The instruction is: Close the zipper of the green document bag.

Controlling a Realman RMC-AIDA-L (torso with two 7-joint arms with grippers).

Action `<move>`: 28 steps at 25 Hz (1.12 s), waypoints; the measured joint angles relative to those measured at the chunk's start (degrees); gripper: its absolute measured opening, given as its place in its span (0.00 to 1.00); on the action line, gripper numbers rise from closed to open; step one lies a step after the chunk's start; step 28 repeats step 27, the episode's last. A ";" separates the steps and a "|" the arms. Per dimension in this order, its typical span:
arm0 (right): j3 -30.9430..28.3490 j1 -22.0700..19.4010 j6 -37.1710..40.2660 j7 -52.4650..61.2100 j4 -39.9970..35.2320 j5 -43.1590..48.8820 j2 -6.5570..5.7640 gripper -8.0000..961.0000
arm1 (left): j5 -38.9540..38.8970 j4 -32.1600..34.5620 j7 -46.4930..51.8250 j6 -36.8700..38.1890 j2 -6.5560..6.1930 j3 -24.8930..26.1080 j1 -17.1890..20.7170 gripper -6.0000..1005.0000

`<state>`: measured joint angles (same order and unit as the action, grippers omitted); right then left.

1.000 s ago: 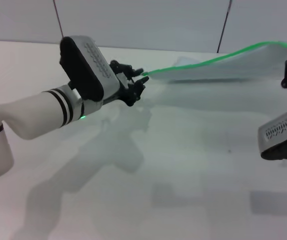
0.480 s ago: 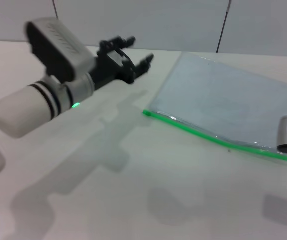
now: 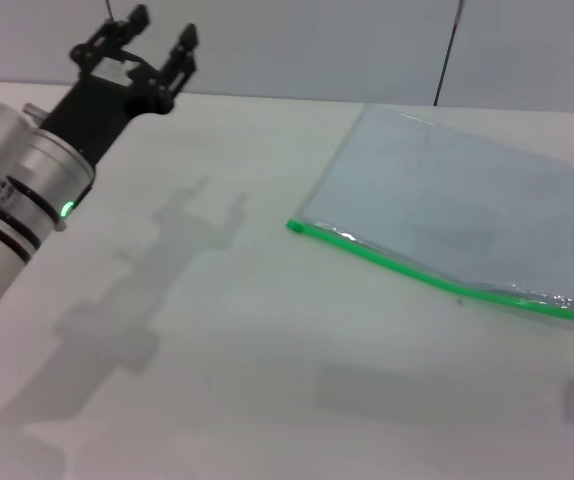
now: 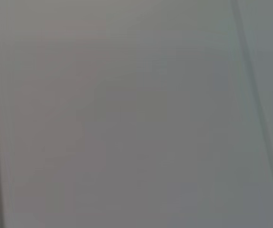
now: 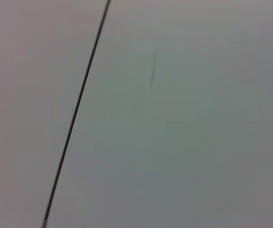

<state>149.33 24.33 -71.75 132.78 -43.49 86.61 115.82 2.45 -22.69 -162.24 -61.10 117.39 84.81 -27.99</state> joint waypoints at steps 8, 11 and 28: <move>2.73 2.29 5.24 21.55 11.21 1.13 -0.05 0.60 | -5.50 5.15 -0.35 -1.32 0.03 0.00 -1.07 0.60; 4.08 2.91 5.34 25.95 14.79 1.66 0.05 0.60 | -5.65 5.87 -0.35 -1.30 0.05 0.00 -1.19 0.60; 5.32 8.75 14.03 24.33 19.40 1.81 0.45 0.60 | -5.74 8.55 0.24 -0.85 0.19 -1.00 -2.73 0.60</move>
